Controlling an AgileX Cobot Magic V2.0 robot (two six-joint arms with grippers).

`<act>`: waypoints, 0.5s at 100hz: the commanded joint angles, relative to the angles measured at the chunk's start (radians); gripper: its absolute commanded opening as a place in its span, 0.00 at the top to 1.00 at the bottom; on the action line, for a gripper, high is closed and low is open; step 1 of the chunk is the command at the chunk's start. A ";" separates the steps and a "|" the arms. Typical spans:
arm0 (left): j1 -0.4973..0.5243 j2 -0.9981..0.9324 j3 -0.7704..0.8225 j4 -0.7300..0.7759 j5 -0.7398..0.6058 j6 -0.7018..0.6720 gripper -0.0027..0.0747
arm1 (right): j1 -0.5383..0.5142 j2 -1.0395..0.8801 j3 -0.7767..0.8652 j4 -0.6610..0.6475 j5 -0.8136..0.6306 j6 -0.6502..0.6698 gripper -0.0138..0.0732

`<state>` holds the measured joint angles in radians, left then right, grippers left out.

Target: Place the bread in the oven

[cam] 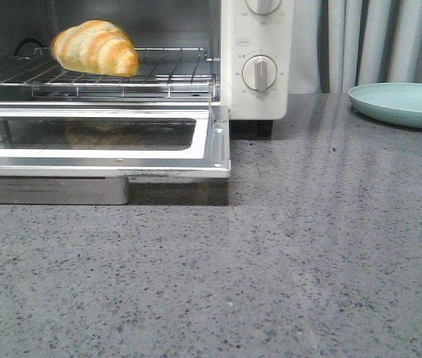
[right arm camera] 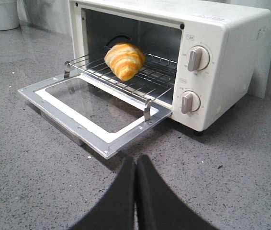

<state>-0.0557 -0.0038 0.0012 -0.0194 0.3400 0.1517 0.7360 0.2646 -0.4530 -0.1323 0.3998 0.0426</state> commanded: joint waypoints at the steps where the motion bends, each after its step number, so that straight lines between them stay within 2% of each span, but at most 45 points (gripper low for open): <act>1: 0.001 -0.029 0.023 -0.001 -0.051 -0.012 0.99 | -0.004 0.006 -0.026 -0.014 -0.082 -0.002 0.92; 35: 0.001 -0.029 0.023 -0.001 -0.051 -0.012 0.99 | -0.010 0.006 -0.013 -0.038 -0.082 -0.002 0.92; 42: 0.001 -0.029 0.023 -0.001 -0.051 -0.012 0.99 | -0.056 0.000 0.025 -0.070 -0.087 -0.002 0.92; 50: 0.001 -0.029 0.023 -0.001 -0.051 -0.012 0.99 | -0.162 -0.013 0.086 -0.056 -0.162 -0.002 0.92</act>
<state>-0.0557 -0.0038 0.0012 -0.0194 0.3400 0.1502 0.6636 0.2559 -0.3920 -0.1726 0.3750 0.0426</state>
